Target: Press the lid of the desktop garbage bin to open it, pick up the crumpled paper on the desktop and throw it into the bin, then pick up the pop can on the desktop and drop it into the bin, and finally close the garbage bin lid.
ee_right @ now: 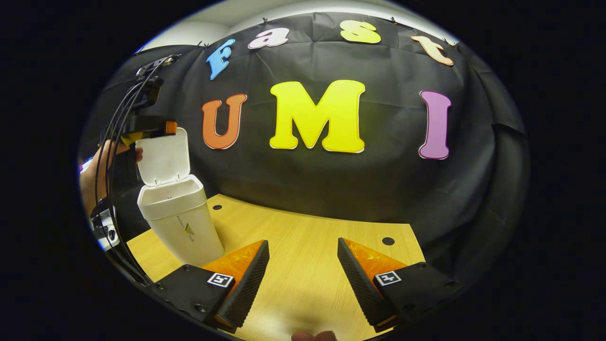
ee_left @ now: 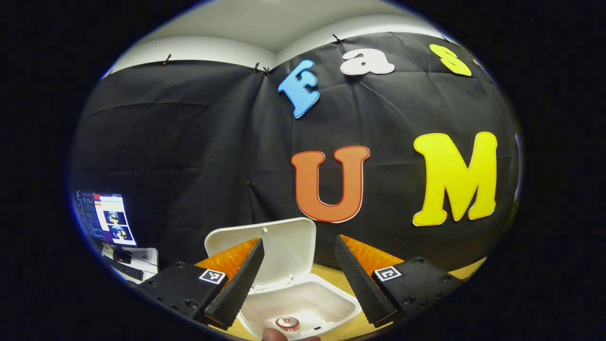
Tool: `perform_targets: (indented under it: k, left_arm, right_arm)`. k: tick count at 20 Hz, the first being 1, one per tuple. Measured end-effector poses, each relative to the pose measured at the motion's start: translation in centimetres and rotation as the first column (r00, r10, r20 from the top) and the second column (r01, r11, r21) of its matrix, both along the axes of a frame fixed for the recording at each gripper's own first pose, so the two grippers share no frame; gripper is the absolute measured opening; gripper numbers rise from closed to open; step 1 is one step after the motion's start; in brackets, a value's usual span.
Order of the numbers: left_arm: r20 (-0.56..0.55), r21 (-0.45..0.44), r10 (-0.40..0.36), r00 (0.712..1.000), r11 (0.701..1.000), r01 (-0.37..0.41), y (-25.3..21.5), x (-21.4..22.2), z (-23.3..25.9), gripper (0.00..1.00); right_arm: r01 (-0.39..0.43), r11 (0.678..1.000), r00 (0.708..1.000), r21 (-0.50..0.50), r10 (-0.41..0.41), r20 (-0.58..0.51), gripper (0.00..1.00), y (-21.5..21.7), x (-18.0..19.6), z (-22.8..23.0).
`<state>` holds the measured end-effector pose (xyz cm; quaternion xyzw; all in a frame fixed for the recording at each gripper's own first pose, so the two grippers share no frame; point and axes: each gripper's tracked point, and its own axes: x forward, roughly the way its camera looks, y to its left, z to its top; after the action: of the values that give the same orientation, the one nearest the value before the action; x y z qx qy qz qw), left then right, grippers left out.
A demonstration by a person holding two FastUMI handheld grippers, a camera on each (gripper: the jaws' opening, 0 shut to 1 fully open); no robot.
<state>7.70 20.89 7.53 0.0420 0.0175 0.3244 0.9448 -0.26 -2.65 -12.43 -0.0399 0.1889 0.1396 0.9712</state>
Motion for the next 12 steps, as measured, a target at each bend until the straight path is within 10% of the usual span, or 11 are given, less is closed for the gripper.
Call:
perform_targets:
  k: [12]
  left_arm:
    - [-0.089,-0.129,0.255,0.963,0.956,-0.265,9.8,2.5,0.7,0.98]
  right_arm:
    - [0.004,1.0,0.999,0.03,-0.002,-0.051,0.93,0.0,0.1,0.7]
